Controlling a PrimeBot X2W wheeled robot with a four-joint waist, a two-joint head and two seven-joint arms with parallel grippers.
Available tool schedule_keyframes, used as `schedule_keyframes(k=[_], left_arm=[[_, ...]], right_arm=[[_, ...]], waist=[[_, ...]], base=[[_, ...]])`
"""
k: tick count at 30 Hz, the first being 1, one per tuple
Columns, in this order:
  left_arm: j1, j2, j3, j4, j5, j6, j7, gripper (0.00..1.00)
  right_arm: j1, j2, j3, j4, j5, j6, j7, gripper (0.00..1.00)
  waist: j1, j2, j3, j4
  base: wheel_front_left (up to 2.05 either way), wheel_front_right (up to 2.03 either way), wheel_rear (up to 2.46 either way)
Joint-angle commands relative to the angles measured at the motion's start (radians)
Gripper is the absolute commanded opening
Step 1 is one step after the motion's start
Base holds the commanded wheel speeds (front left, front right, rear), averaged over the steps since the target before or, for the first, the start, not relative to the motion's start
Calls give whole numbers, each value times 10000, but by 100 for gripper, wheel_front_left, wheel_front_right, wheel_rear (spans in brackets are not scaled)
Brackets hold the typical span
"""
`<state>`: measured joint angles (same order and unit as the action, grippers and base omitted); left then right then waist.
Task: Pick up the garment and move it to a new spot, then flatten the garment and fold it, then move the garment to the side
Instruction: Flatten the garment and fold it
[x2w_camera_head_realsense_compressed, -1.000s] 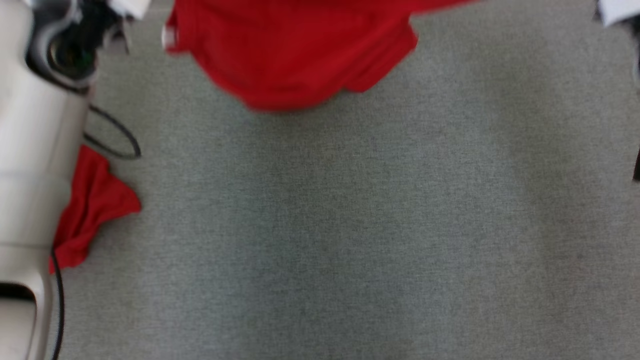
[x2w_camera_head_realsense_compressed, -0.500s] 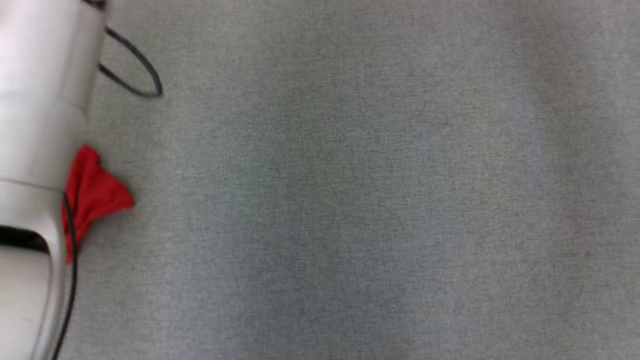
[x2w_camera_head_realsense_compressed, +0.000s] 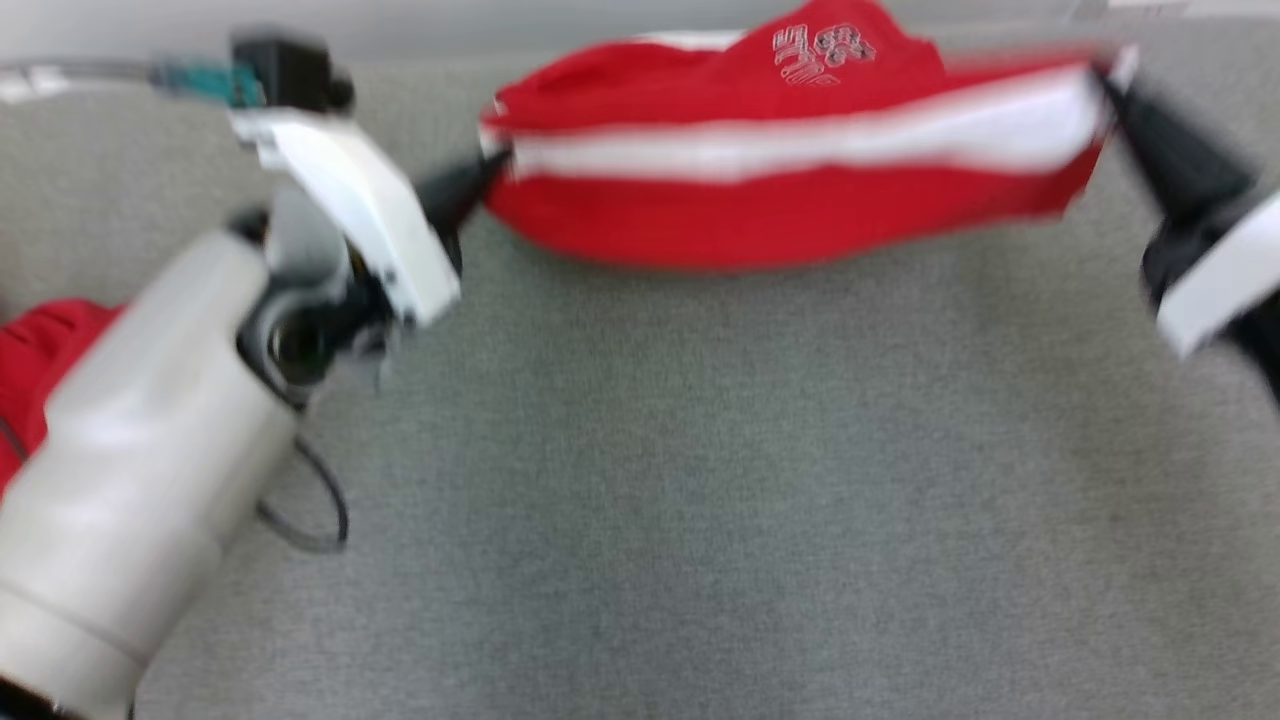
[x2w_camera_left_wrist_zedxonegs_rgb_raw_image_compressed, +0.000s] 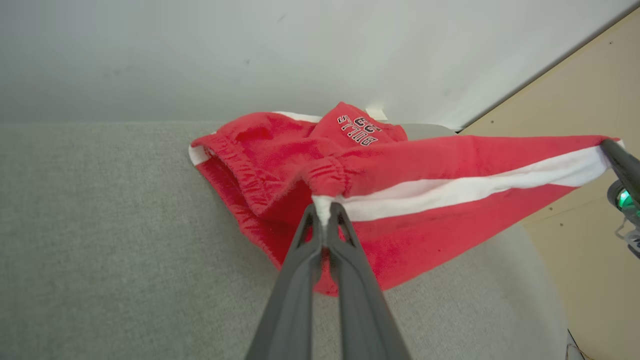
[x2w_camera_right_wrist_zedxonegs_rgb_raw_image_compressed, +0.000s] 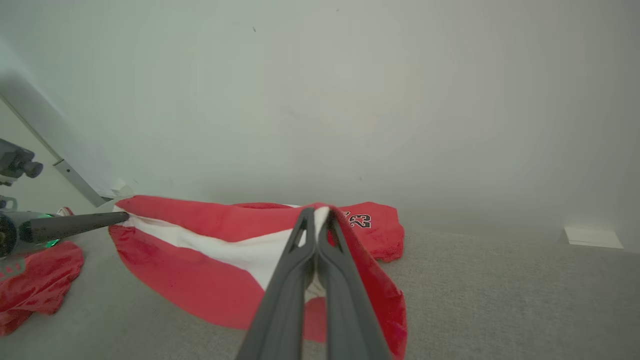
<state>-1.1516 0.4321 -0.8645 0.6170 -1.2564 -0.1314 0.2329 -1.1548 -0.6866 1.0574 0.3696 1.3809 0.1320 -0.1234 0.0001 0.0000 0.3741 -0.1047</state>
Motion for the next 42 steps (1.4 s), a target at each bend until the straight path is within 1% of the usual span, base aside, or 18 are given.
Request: schedule_keyframes(k=[1,7,10,14,17,21,23,25,27,31,34,37,42], left_arm=[[438,235,-125,-272,-277,19,181,0],[2449,897,-913,-1558,-1387,19,1060,0],[3336,1334,-1364,-2391,-1864,19,1681,0],[4328,1923,-1656,-3441,-2469,19,2221,0],[4878,2370,-1757,-4252,-2872,49,2562,0],[5356,2870,-1818,-5270,-3212,362,2813,0],[5442,3046,-1723,-5624,-3325,529,2757,0],[5372,3128,-1583,-5817,-3439,684,2706,0],[5193,3146,-1456,-5930,-3658,765,2843,0],[4735,3149,-1051,-5907,-3947,826,2955,0],[4194,3048,-821,-5681,-4078,872,3176,0],[3631,2864,-642,-5324,-4117,899,3389,0],[2651,2534,-374,-4599,-4088,849,3670,0]], right_arm=[[494,-301,203,-366,285,-24,218,0],[2308,-1496,1232,-1739,1175,-24,1146,0],[3124,-2095,1551,-2410,1674,-24,1517,0],[4175,-2916,1835,-3379,2333,-24,2043,0],[4740,-3606,1933,-4205,2697,-24,2355,0],[5131,-4467,1976,-5333,3069,-23,2590,0],[5086,-4773,1859,-5684,3219,-24,2446,0],[4918,-5007,1774,-5729,3218,-24,2418,0],[4658,-4995,1669,-5601,3237,-24,2537,0],[3860,-4589,1412,-5029,3199,-24,3062,0],[3076,-4112,1160,-4356,3261,-24,3532,0],[2251,-3496,922,-3424,3207,-24,3917,0],[866,-2457,746,-1554,2672,-24,4453,0]], waist=[[-1,0,-647,29],[-1,0,-2236,100],[-1,0,-2880,95],[-1,0,-3520,121],[-1,0,-3776,141],[-1,0,-3870,192],[-1,0,-3843,234],[-1,0,-3760,302],[-1,0,-3537,381],[-1,0,-2840,569],[-1,0,-2152,802],[-1,0,-1438,1010],[-1,0,-395,1372]], base=[[0,0,0],[0,0,0],[0,0,0],[0,0,0],[0,0,0],[0,0,0],[0,0,0],[0,0,0],[0,0,0],[0,0,0],[0,0,0],[0,0,0],[0,0,0]])
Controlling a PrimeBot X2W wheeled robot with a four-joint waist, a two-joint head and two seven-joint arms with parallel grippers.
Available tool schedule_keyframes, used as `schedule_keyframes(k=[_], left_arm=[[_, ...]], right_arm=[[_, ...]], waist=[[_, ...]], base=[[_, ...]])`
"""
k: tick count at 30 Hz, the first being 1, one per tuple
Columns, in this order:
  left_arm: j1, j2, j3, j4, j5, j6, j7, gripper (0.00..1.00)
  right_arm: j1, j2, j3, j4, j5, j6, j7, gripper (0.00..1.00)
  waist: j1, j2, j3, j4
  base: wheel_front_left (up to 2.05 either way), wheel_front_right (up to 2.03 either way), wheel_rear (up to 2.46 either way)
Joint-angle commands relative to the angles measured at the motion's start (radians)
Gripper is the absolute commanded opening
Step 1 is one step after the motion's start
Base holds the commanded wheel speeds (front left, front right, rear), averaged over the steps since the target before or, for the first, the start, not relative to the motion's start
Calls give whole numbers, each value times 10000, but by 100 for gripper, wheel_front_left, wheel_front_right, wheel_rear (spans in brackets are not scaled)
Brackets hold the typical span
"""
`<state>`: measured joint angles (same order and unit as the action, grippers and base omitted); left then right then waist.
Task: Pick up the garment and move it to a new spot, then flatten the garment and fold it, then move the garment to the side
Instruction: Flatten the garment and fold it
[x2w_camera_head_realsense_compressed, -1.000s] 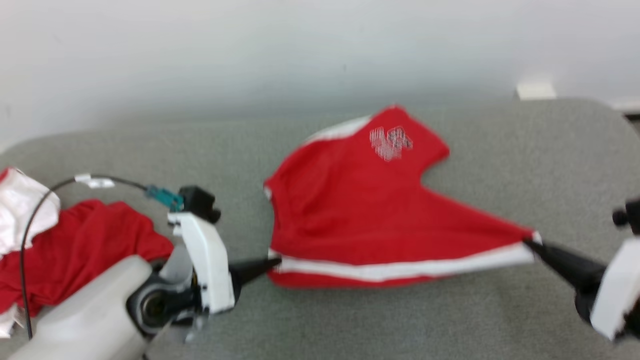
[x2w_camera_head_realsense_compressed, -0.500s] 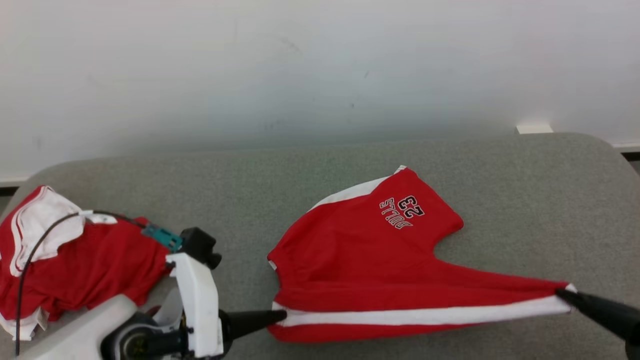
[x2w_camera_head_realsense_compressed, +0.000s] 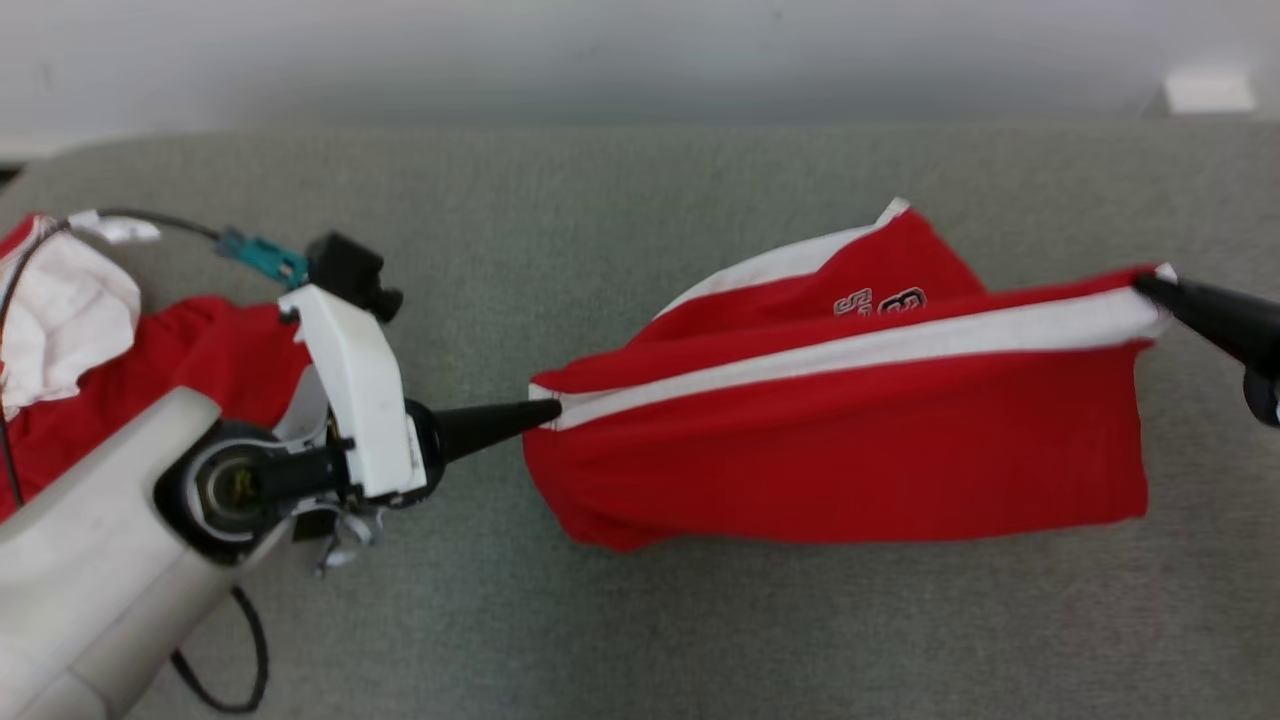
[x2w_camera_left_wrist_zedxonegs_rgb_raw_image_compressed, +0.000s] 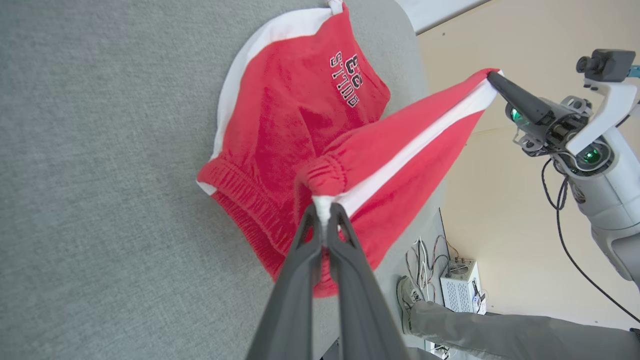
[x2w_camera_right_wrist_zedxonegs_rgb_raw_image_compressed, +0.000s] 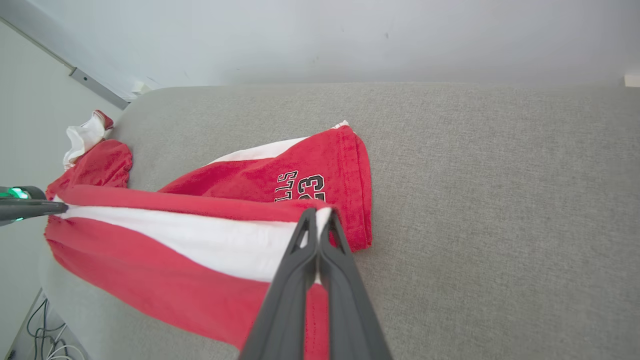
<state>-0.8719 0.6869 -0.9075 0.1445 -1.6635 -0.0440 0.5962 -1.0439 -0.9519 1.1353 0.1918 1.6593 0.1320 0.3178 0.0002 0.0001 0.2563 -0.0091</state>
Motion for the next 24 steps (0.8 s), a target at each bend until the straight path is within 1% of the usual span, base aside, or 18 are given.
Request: schedule_keyframes(k=[1,2,6,9,14,16,17,18,19,21,24], left_arm=[[-324,-72,81,262,10,-36,106,0],[-324,-72,81,262,10,-36,106,0],[-1000,-410,127,806,212,-141,261,0],[-1432,-648,119,1231,363,-146,375,0],[-2101,-1166,42,1941,555,-156,556,0],[-2333,-1382,-22,2229,665,-197,613,0],[-2416,-1486,-59,2345,680,-227,625,3],[-2489,-1577,-95,2475,703,-251,657,46],[-2542,-1664,-132,2603,731,-248,696,100],[-2612,-1769,-189,2808,795,-309,739,100],[-2603,-1723,-198,3046,911,-428,623,100]], right_arm=[[-495,423,-36,585,-180,-24,184,0],[-495,423,-36,585,-180,-24,184,0],[-1455,1266,-57,1739,-545,-24,522,0],[-2041,1778,-28,2497,-795,-24,745,0],[-2704,2290,171,3579,-1152,-24,1207,0],[-2866,2497,227,3869,-1275,-24,1185,0],[-2885,2597,254,3998,-1313,-24,1164,20],[-2930,2670,237,4130,-1358,-24,1056,45],[-2971,2741,222,4249,-1432,-24,950,100],[-2934,2926,182,4419,-1443,-24,667,100],[-2716,3100,130,4507,-1481,-24,190,100]], waist=[[-2,-1,961,478],[-2,-1,961,478],[-2,-1,1515,741],[-2,-1,1858,906],[-2,-1,2281,1219],[-2,-1,2361,1278],[-2,-1,2376,1290],[-2,-1,2380,1302],[-2,-1,2364,1310],[-2,-1,2274,1285],[-2,-1,2022,1218]], base=[[0,0,0],[0,0,0],[0,0,0],[0,0,0],[0,0,0],[0,0,0],[0,0,0],[0,0,0],[0,0,0],[0,0,0],[0,0,0]])
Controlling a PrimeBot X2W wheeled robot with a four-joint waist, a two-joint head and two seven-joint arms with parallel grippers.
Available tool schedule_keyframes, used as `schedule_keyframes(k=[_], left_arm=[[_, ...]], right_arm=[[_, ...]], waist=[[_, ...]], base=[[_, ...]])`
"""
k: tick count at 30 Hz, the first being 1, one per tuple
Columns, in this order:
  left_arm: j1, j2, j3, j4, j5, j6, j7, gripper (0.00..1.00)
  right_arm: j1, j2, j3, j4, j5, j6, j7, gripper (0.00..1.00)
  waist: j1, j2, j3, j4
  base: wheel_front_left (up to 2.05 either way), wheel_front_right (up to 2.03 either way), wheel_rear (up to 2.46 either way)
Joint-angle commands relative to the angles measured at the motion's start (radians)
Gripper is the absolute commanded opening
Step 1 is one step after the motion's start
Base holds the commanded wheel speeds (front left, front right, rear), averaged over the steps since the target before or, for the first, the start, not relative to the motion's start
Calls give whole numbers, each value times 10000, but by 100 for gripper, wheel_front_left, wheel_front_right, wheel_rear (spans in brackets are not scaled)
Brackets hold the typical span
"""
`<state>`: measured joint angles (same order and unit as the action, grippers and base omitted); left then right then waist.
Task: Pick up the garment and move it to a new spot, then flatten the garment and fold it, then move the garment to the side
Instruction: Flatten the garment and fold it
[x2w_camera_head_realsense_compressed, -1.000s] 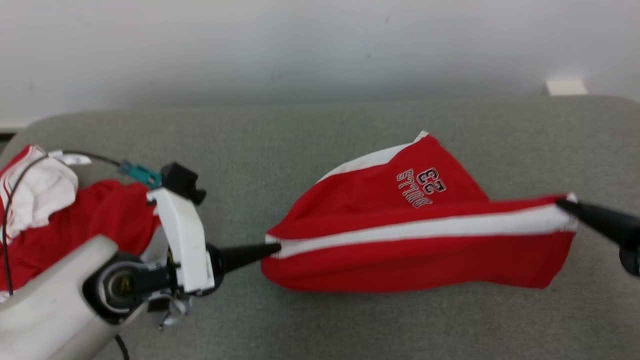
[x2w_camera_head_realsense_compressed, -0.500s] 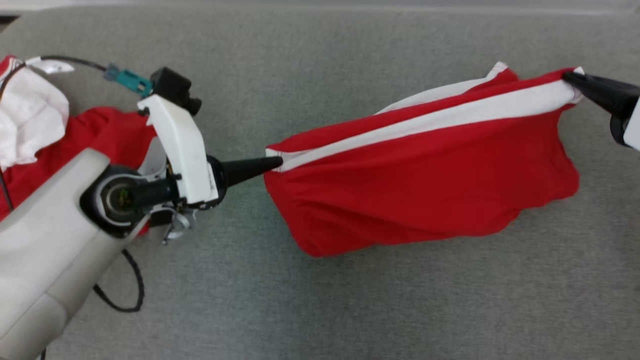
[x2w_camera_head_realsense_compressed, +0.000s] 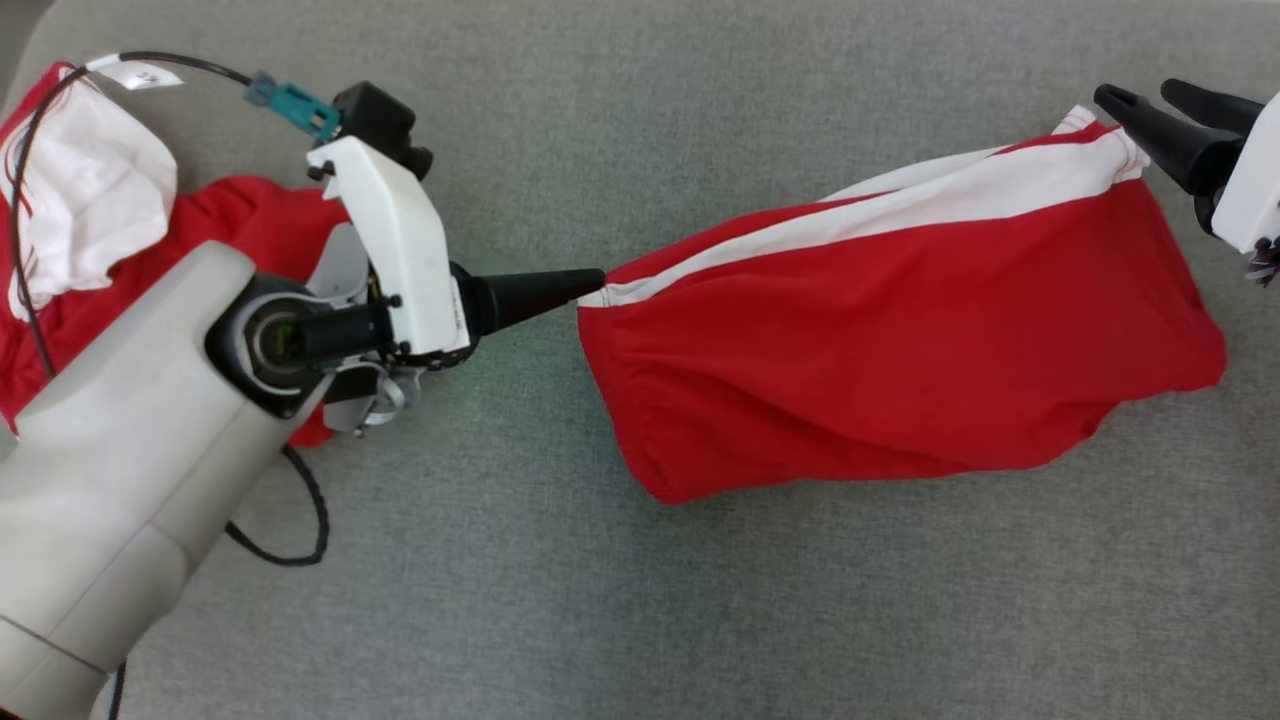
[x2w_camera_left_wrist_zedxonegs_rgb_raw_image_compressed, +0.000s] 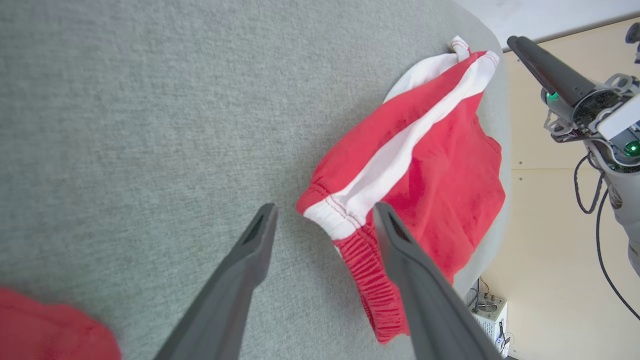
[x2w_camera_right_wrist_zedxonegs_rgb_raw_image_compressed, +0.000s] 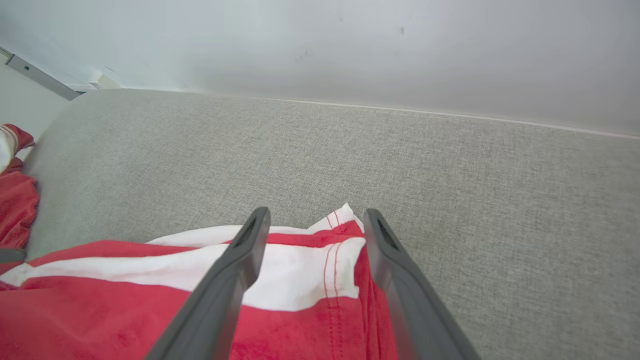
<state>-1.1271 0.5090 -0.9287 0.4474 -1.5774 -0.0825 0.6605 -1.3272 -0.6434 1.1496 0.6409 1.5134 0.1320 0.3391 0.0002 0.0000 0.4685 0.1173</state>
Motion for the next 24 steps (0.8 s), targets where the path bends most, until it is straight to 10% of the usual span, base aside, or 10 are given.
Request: schedule_keyframes(k=[1,12,24], left_arm=[[-1,95,5,67,96,-76,-51,100],[942,826,164,-481,2380,-345,-3805,100],[3068,-89,607,-1739,4340,1303,-8910,100]], right_arm=[[207,22,-26,1,-63,-24,-242,100],[2002,-163,-175,-312,-875,-24,-4274,100],[3308,507,183,2310,-531,-24,-4363,100]], waist=[[-2,0,-217,-73],[-2,0,-1714,-264],[-2,0,-1956,662]], base=[[0,0,0],[0,0,0],[0,0,0]])
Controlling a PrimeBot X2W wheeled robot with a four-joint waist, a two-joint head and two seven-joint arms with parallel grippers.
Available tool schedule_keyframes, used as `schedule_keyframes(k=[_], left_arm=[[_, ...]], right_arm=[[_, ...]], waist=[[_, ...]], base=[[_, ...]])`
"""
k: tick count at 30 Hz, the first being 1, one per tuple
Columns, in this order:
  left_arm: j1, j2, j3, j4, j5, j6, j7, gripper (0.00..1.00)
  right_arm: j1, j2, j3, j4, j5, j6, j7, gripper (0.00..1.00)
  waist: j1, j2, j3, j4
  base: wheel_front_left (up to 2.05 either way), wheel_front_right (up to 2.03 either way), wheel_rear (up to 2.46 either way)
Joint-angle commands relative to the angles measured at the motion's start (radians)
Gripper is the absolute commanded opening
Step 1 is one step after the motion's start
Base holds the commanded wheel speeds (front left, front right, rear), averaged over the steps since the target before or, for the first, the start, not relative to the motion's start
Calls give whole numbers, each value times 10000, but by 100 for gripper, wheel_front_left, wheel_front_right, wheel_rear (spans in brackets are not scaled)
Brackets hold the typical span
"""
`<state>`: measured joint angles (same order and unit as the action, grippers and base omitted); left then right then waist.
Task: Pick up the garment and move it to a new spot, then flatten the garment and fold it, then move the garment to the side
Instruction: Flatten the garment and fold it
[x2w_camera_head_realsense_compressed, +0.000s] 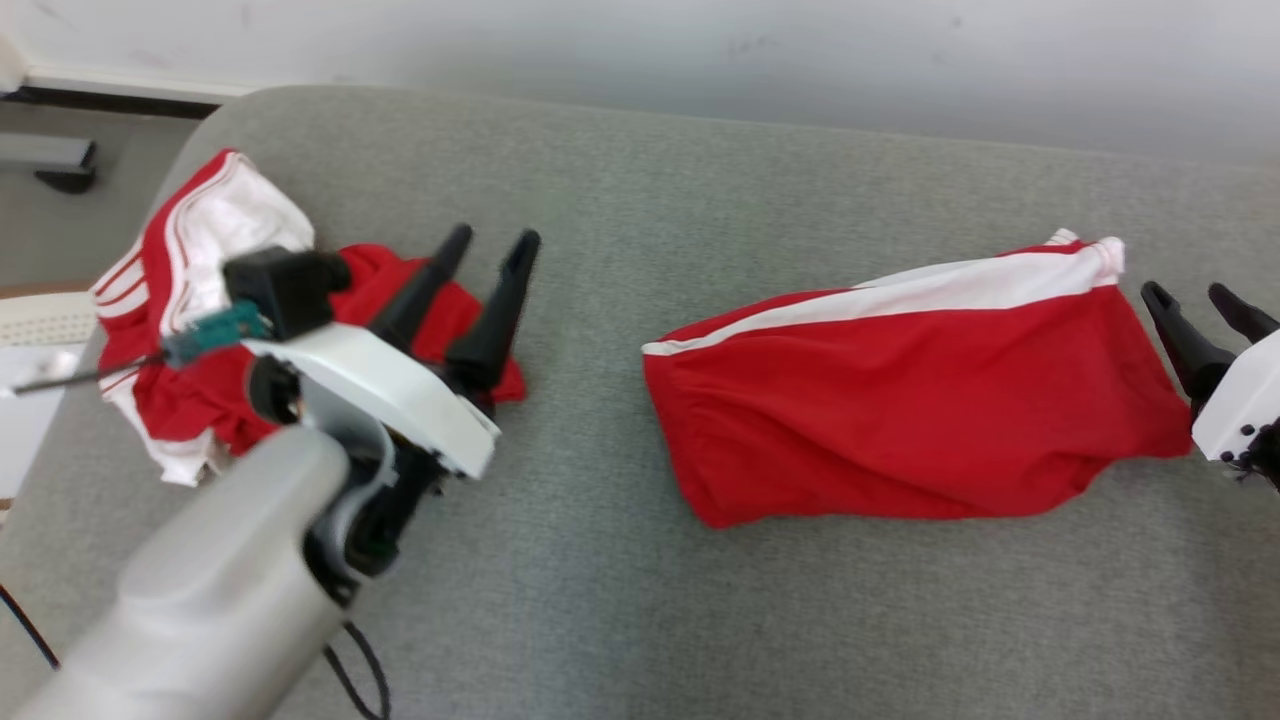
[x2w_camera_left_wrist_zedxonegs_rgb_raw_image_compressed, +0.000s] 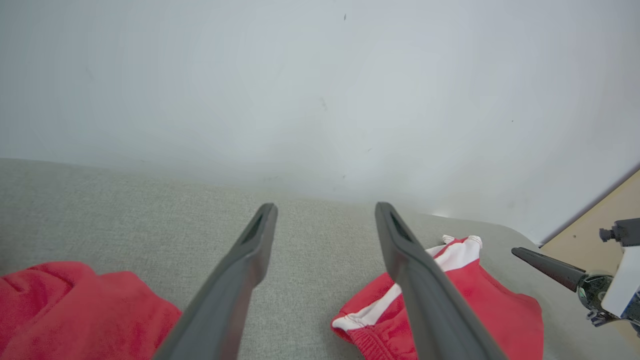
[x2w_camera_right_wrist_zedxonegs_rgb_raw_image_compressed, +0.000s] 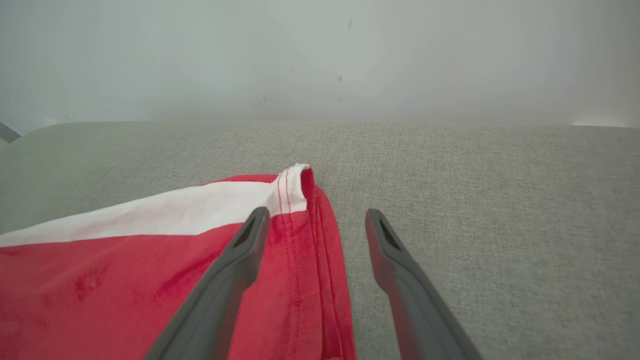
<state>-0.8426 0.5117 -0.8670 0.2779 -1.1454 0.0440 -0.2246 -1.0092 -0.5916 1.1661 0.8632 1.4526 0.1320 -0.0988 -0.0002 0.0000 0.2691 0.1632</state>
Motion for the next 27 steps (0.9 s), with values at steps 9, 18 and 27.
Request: schedule_keyframes(k=[9,18,27], left_arm=[[1605,-785,629,-566,1060,321,-401,100],[2918,-1441,1511,-827,1903,90,-394,100],[3982,-2114,2770,-1137,4305,208,-396,100]], right_arm=[[56,212,82,1800,713,-23,2014,100],[663,336,263,2536,1295,-23,4636,100],[753,329,144,2248,1170,-5,3922,0]], waist=[[2,0,25,1208],[2,0,-329,1890],[2,0,-812,1782]], base=[[0,0,0],[0,0,0],[0,0,0]])
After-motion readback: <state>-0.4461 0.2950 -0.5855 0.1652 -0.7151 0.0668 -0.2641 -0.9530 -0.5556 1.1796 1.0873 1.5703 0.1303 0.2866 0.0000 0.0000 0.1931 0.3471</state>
